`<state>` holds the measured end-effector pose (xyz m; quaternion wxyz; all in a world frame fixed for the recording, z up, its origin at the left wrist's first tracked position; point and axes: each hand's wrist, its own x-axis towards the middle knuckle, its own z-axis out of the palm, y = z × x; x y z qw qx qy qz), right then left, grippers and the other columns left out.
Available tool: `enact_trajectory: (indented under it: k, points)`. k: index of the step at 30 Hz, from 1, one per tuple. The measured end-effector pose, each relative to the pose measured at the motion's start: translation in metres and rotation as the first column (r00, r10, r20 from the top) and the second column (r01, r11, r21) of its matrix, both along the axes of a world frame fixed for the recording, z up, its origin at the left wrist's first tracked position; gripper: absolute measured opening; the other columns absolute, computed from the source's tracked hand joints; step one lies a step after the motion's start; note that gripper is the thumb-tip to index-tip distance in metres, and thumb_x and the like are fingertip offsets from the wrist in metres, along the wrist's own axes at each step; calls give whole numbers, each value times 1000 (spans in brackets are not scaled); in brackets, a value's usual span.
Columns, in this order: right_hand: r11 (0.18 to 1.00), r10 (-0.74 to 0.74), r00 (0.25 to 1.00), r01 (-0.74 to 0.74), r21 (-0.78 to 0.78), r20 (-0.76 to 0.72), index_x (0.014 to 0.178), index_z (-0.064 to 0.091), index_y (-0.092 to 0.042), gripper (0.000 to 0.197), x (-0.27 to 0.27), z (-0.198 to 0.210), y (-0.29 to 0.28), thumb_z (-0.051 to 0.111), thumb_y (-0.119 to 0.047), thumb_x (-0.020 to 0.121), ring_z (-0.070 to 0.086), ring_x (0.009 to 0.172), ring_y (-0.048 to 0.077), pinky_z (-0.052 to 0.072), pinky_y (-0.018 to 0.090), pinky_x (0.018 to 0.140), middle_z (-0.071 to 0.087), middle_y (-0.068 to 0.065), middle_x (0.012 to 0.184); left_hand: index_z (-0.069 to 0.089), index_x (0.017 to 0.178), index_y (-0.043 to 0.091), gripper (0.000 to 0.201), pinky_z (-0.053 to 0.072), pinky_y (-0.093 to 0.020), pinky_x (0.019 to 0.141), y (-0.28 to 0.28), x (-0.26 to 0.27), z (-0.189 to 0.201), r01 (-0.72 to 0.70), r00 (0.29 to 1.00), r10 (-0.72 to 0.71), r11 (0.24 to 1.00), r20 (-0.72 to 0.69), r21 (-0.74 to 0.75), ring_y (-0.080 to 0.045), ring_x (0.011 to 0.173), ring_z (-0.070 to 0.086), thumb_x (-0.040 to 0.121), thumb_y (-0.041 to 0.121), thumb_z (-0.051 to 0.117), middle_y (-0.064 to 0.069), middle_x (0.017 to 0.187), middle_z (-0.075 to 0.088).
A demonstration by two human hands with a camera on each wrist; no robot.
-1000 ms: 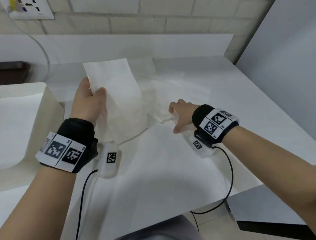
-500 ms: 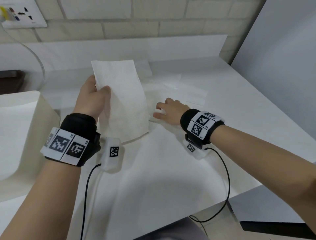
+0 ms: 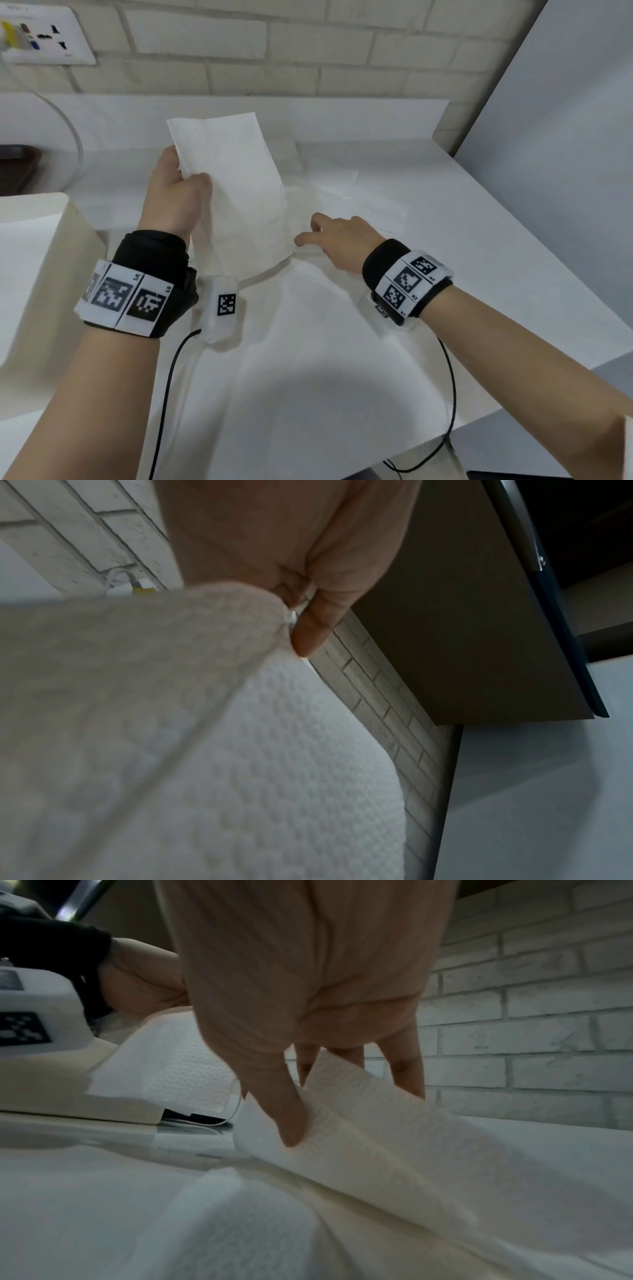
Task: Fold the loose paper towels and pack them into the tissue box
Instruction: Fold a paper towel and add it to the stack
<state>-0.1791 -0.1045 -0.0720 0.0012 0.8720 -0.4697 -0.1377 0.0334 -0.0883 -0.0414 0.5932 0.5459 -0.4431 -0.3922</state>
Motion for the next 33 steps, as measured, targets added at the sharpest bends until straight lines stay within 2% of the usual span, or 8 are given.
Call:
enact_trajectory:
  k: [9,14,18,21,23,26,29,33]
  points:
    - [996,55,993,-62,-70,-107,128,41,-26,57,10,9,12,35,9,84,43,72,25,22,28,50,36,8,126,51,105,20,36,47,-25,76,-6,5,-11,13,1000,-12,999,-15,34,-12,85,58,86,-8,37,7,93,60]
    - [995,-4,981,-16,-98,-193,114,54,-14,30,10,4,6,42,-1,90,44,85,23,28,30,65,43,5,122,52,108,17,37,48,-24,74,-9,8,-17,23,999,-22,999,-29,44,-10,84,59,86,-8,37,6,93,60]
    - [990,-35,967,68,-121,253,105,64,-9,21,-1,20,-1,49,-17,92,47,112,16,33,23,87,51,-2,126,50,90,31,38,47,-25,76,-10,16,-16,-40,999,41,999,-31,31,-8,82,56,87,-5,38,10,90,57]
    - [984,-104,623,177,-10,775,83,66,-5,9,-8,42,3,64,-13,85,52,101,4,31,6,87,58,-5,115,47,98,28,32,45,-36,89,-9,22,-21,-120,993,119,992,7,30,-18,96,56,85,0,39,7,97,58]
    - [976,-137,386,211,57,912,77,65,-9,6,-6,51,5,66,-8,83,54,92,0,35,8,88,59,-8,100,48,108,26,36,45,-40,91,-8,22,-23,-132,991,131,991,12,39,-23,104,56,82,2,38,2,106,58]
    - [966,-168,128,221,137,978,78,65,-13,11,4,61,7,63,-5,85,56,83,8,42,21,85,60,-8,84,50,113,23,38,46,-38,89,-6,20,-25,-110,993,112,992,-22,56,-23,105,57,83,2,38,1,110,58]
    - [966,-139,-15,218,139,990,75,60,-19,18,16,70,11,58,-7,88,55,71,6,42,17,71,60,-7,70,52,117,21,40,46,-35,86,-4,17,-25,-78,995,80,996,-54,47,-21,102,58,84,2,38,1,108,60]
    - [980,-181,-243,42,197,953,85,55,-17,7,30,80,16,50,-13,89,54,70,20,43,30,68,60,6,72,58,98,28,30,48,-32,81,1,9,-23,-38,992,42,999,-120,37,-17,92,60,92,7,38,8,95,63]
